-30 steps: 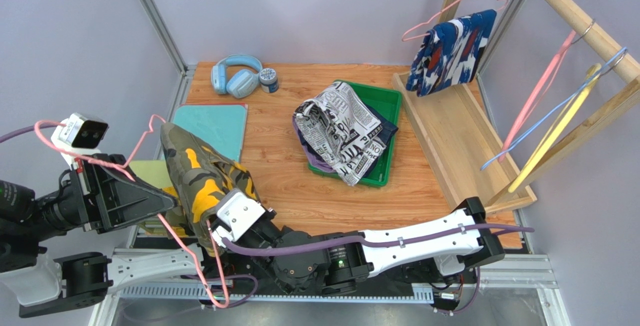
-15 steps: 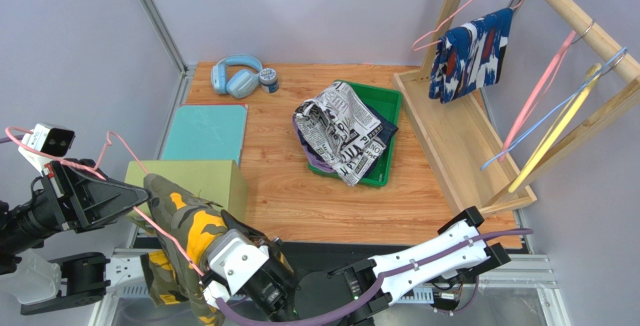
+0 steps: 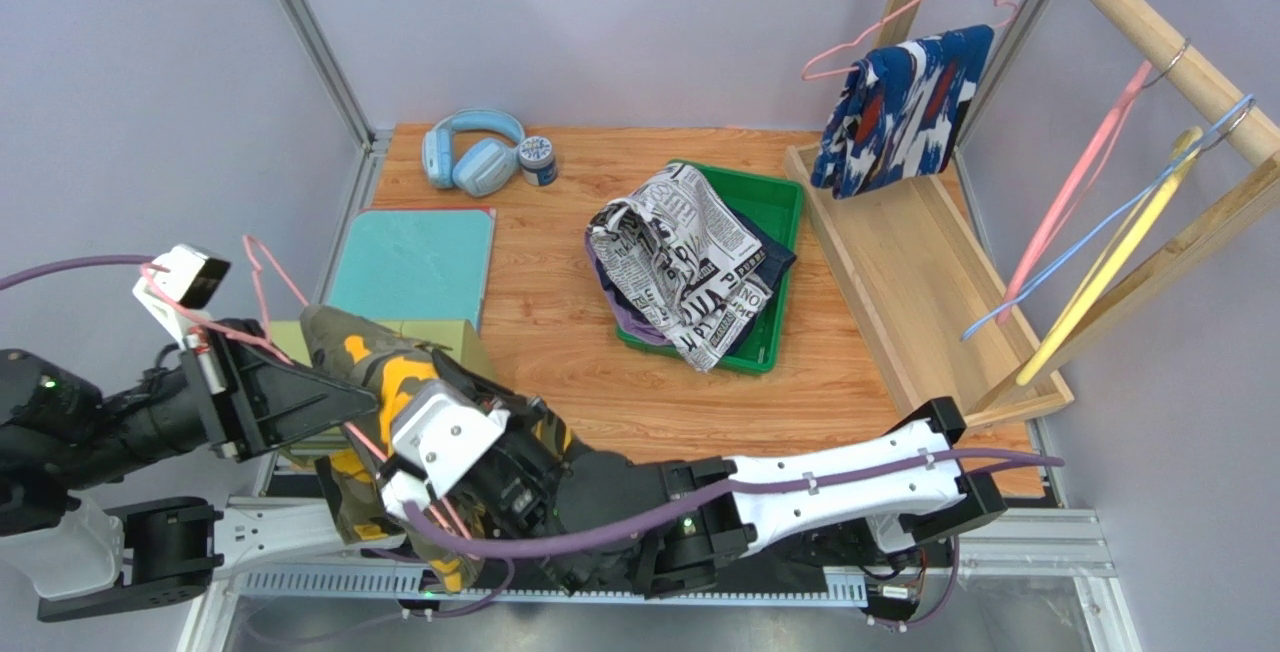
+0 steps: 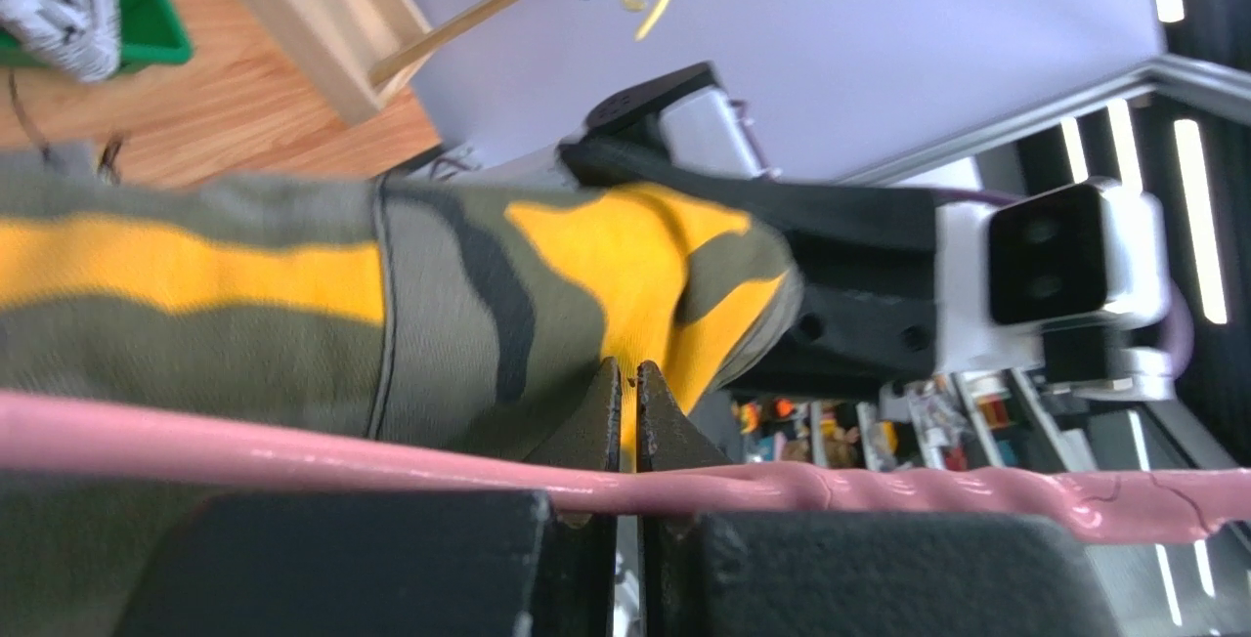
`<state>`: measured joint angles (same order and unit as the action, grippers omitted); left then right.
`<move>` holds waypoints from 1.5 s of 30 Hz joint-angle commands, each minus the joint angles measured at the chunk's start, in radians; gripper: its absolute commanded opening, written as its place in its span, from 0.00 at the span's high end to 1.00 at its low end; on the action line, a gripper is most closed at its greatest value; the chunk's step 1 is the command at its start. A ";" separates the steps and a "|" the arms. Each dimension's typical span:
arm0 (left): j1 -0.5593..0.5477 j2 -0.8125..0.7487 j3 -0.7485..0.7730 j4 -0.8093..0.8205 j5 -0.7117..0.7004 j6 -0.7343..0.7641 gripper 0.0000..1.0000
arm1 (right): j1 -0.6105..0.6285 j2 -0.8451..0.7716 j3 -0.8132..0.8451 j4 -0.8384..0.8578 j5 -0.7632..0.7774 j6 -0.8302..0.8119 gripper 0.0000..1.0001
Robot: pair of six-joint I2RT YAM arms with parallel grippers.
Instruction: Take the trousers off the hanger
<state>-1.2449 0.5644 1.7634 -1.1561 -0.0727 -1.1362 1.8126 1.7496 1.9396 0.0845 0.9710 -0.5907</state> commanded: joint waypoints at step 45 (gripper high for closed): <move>-0.007 -0.077 -0.196 0.044 -0.042 0.101 1.00 | -0.398 -0.458 -0.066 -0.167 -0.227 -0.012 1.00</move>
<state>-1.2488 0.4229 1.5715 -1.2297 -0.1497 -1.0870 1.4097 1.3800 1.9358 0.0761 0.8986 -0.7650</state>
